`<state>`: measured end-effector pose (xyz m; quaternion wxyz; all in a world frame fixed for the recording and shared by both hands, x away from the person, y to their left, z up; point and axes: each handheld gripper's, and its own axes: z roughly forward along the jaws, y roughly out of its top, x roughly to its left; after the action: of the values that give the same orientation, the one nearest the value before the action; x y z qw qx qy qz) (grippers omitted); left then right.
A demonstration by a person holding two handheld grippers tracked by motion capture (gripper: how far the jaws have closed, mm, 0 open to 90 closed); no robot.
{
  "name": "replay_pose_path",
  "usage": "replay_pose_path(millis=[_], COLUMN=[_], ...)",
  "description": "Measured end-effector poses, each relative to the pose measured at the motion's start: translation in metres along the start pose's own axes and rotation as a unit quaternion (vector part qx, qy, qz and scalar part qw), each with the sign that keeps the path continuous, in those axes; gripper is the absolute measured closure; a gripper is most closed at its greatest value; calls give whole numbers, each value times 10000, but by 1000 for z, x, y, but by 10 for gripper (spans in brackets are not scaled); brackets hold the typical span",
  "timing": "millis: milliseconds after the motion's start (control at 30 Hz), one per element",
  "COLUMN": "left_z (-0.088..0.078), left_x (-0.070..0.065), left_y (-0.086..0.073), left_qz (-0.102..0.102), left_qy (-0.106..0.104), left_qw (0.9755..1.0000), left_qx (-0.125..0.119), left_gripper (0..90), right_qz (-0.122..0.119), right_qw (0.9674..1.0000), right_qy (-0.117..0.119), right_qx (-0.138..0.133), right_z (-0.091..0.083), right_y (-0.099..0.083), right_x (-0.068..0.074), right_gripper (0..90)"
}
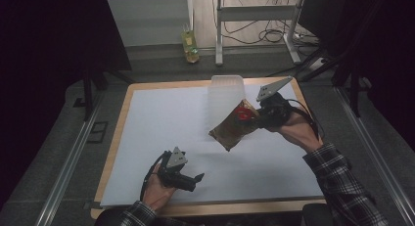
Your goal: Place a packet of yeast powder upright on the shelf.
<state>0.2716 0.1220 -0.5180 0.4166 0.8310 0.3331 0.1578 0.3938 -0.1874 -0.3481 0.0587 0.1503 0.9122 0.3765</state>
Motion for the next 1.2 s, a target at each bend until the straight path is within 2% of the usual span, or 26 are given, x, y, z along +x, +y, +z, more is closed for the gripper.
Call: replay_pose_path(millis=[167,333,600,867,1033,1200], left_z=[-2,-2,0,1,5,4], left_x=[0,-2,-7,-5,0,2], left_y=[1,2,3,2,-3,-4], left_qz=[15,102,263,245,120,133], left_qy=[69,16,-47,-80,-154,-54], left_qw=[10000,9999,9995,9995,9997,9999], left_qx=[-15,45,162,161,162,70], left_gripper=[0,0,0,2,14,14], right_qz=[-57,-264,-423,-468,-522,-495], right_qw=[10000,9996,9990,9988,9985,9985], right_qy=[35,61,-23,-79,-126,-216], right_qx=[34,124,128,83,97,69], right_z=[-2,-7,-19,-25,-28,-31], right_y=[4,14,32,49,60,69], right_x=[-3,-7,-16,-27,-34,-46], right_gripper=[751,751,751,752,752,751])
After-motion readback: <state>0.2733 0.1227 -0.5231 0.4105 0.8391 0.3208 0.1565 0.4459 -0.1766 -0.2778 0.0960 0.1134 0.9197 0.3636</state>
